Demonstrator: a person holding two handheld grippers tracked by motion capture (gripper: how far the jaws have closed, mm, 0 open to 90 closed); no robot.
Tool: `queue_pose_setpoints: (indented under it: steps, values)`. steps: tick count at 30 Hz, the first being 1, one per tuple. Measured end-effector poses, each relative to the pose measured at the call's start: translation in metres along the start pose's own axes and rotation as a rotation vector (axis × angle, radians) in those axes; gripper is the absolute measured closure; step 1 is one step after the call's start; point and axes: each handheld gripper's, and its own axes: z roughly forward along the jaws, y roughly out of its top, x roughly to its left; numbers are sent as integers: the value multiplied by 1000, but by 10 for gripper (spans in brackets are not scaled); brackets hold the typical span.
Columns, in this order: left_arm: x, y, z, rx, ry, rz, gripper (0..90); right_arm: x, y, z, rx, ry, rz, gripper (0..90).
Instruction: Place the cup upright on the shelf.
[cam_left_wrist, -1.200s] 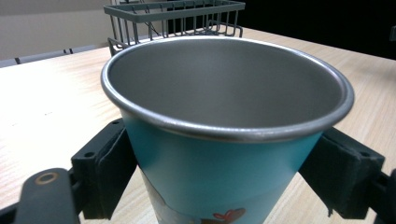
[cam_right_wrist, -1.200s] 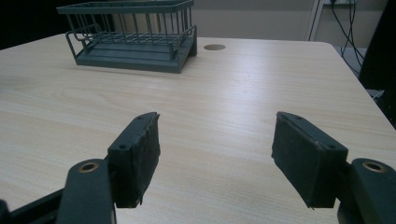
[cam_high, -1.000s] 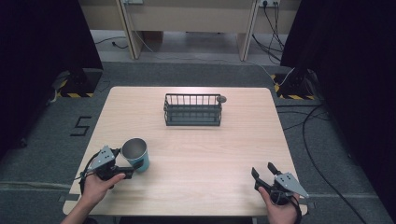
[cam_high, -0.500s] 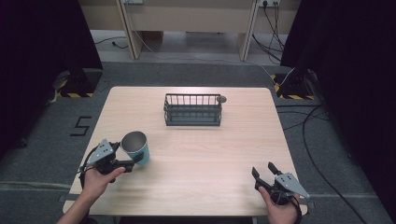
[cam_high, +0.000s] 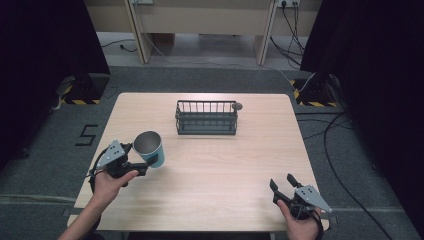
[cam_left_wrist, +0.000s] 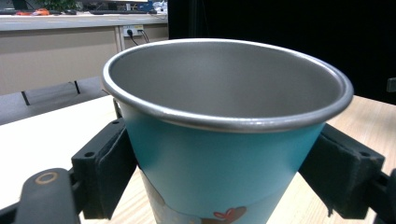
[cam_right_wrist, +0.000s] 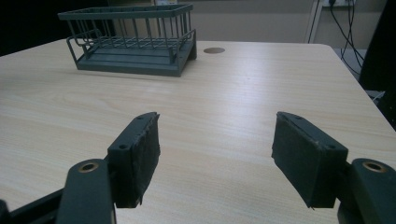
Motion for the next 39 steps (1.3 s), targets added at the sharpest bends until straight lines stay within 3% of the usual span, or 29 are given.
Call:
queue_pose_setpoints:
  steps: [9,25,39]
  values:
    - [-1,9,17,1,-11,14,155,0,0,0,0,3,1,326]
    - [2,25,29,-20,-12,45,156,1,0,1,-7,6,0,325]
    - [5,36,42,-32,-11,46,155,1,0,1,-8,14,1,324]
